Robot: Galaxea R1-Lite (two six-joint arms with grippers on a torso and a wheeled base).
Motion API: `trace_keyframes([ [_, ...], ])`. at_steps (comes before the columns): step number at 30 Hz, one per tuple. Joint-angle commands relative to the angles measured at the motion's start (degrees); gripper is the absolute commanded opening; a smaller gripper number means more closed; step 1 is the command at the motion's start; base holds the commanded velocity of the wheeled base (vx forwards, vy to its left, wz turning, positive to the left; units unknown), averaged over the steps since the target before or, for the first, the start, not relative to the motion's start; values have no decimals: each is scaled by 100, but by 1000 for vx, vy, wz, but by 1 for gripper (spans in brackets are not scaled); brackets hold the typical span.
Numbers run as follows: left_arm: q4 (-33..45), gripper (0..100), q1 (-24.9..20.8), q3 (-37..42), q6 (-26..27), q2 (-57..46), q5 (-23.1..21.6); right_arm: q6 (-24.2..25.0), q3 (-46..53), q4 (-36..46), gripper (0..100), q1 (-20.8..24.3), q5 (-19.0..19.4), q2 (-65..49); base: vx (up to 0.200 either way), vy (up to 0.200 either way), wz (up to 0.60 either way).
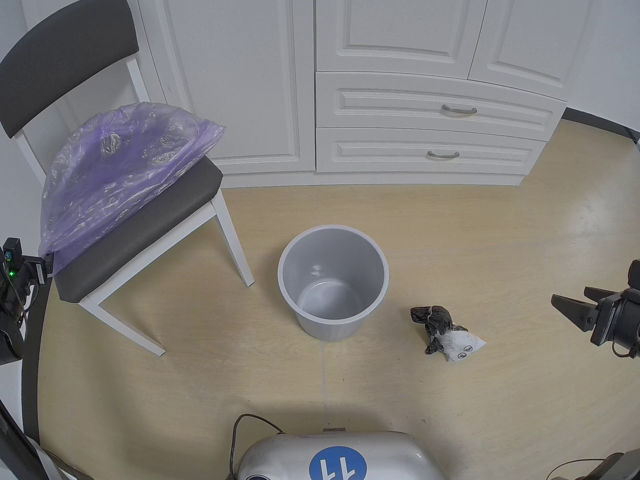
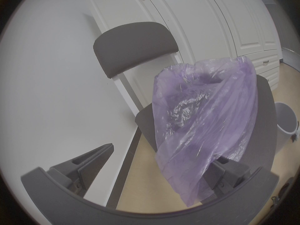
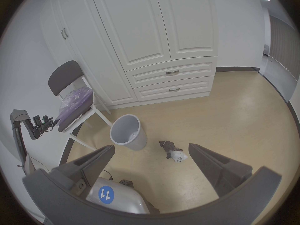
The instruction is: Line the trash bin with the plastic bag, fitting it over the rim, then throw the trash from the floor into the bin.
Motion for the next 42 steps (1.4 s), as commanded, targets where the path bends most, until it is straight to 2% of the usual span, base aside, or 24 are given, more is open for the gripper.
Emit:
trace_keyframes([
  [1,-135,100,-28,-60,-1,349,110,8,1,-1,100,0,3,-30,0,0,0],
  [4,-311,100,-20,-60,-1,463,119,8,1,-1,100,0,3,-48,0,0,0],
  [5,-399,0,-20,-60,-9,516,110,8,1,-1,100,0,12,-48,0,0,0],
  [12,-575,0,-37,-16,-62,560,110,-1,1,-1,100,18,3,-92,0,0,0],
  [18,-575,0,-116,72,-651,393,110,-10,18,-1,100,26,21,-303,0,0,0],
  [24,-584,0,-371,318,-704,50,93,-62,27,8,100,35,21,-338,0,0,0],
  [28,-584,0,-819,441,-660,-205,137,-71,-26,8,100,35,-23,-373,0,0,0],
  [31,-584,0,-1074,485,-660,-345,339,-71,-34,17,100,35,-14,-435,0,0,0],
  [32,-584,0,-1338,494,-686,-468,664,-80,-52,34,100,35,-5,-496,0,0,0],
  [35,-584,0,-1795,555,-677,-662,1077,-80,-70,52,100,62,-5,-558,0,0,0],
  [42,-557,0,-2946,1074,-730,-1426,1183,-80,-87,8,100,290,-120,-514,0,0,0],
])
